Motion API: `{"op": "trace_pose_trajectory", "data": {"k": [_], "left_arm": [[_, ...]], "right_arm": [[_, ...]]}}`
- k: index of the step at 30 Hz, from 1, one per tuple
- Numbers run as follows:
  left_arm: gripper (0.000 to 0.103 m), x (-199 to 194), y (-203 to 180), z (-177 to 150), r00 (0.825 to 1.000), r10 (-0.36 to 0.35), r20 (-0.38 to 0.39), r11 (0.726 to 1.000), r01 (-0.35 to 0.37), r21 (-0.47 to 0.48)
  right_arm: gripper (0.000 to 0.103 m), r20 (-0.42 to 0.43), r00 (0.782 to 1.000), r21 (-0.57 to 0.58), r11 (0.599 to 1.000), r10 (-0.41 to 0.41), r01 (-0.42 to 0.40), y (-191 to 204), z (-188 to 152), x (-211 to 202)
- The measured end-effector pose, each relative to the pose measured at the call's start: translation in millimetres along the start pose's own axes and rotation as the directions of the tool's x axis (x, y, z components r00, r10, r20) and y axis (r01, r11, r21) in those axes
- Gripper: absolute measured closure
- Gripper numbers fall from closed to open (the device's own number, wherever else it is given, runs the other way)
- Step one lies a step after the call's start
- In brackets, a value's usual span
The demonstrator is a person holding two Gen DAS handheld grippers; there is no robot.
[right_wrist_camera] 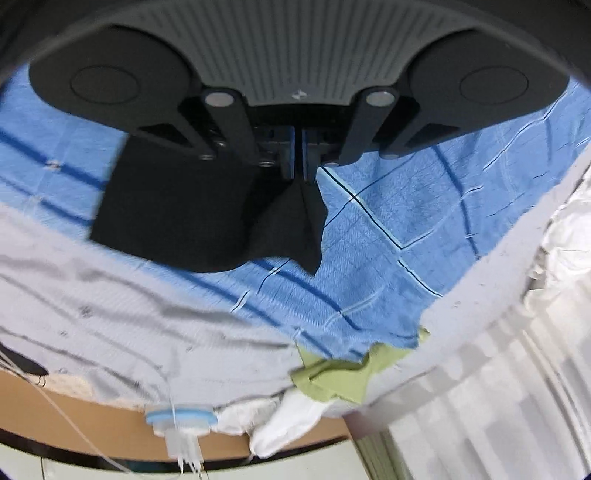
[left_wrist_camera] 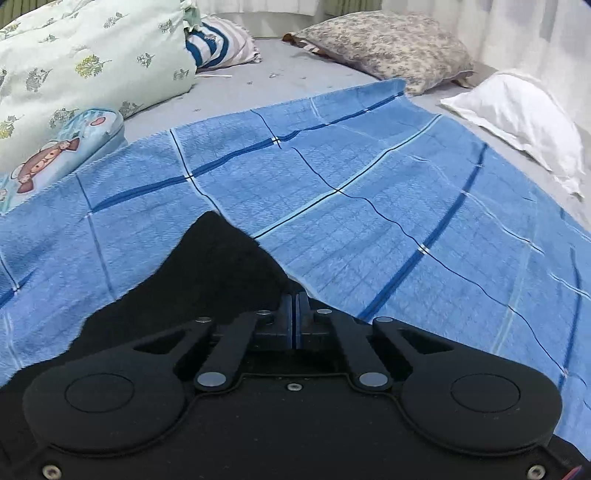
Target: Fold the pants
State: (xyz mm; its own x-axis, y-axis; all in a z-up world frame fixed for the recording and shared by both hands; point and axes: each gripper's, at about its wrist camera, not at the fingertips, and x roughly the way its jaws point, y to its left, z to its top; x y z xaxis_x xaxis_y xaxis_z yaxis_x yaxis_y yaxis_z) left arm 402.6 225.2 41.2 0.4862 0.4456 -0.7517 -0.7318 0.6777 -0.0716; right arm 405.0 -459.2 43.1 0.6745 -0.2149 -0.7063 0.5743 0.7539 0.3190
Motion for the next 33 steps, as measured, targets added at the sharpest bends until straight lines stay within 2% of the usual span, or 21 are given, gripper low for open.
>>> {"op": "trace_pose_trajectory", "data": {"k": [4,9,12,17,20,22,24,26,28,30,33], "left_arm": [[0.101,-29.9,26.2,-2.9,0.998,-0.049,0.029,0.998,0.048,0.042],[0.101,-68.9,66.9,-12.6,0.994,-0.107,0.015,0.993,0.106,0.044],[0.101,-89.7,87.5,-22.9,0.993,-0.113,0.026,0.992,0.112,0.058],[0.101,-129.5,117.2,-46.1,0.988,-0.125,0.093,0.987,0.114,0.116],[0.101,-138.7,129.7,-61.6,0.99,-0.119,0.074,0.985,0.108,0.137],[0.101,-140.9,134.2,-69.0,0.992,-0.114,0.06,0.985,0.105,0.134],[0.101,-142.7,136.6,-71.4,0.992,-0.11,0.057,0.986,0.102,0.129],[0.101,-144.0,136.3,-72.2,0.992,-0.105,0.063,0.987,0.096,0.132],[0.101,-144.2,134.9,-70.6,0.993,-0.097,0.061,0.987,0.088,0.134],[0.101,-143.0,132.7,-68.9,0.994,-0.089,0.057,0.987,0.081,0.138],[0.101,-139.7,127.1,-66.0,0.995,-0.075,0.065,0.986,0.065,0.153]], "right_arm": [[0.097,0.01,0.999,0.006,0.999,0.035,-0.035,-32.5,-4.9,-34.1],[0.098,0.026,0.996,0.064,0.995,0.081,-0.082,-80.3,-25.6,-80.9],[0.099,0.037,0.997,0.049,0.996,0.071,-0.072,-105.1,-46.1,-107.5],[0.101,0.092,0.995,0.003,1.0,-0.025,0.024,-146.6,-73.4,-149.4],[0.1,0.061,0.998,0.038,0.999,0.007,-0.01,-171.9,-83.3,-158.8],[0.09,0.058,0.995,0.04,0.995,0.086,-0.088,-179.9,-88.3,-163.9],[0.047,0.076,0.992,0.022,0.995,0.097,-0.099,-178.5,-89.6,-166.4],[0.026,0.079,0.993,-0.059,0.995,0.084,-0.079,-164.0,-89.4,-162.4],[0.023,0.077,0.996,-0.149,0.988,0.054,-0.042,-144.3,-89.5,-153.1],[0.011,0.084,0.996,-0.227,0.974,0.009,0.01,-124.2,-89.1,-139.7],[0.011,0.064,0.996,-0.31,0.948,-0.054,0.072,-99.3,-88.3,-109.3]]}}
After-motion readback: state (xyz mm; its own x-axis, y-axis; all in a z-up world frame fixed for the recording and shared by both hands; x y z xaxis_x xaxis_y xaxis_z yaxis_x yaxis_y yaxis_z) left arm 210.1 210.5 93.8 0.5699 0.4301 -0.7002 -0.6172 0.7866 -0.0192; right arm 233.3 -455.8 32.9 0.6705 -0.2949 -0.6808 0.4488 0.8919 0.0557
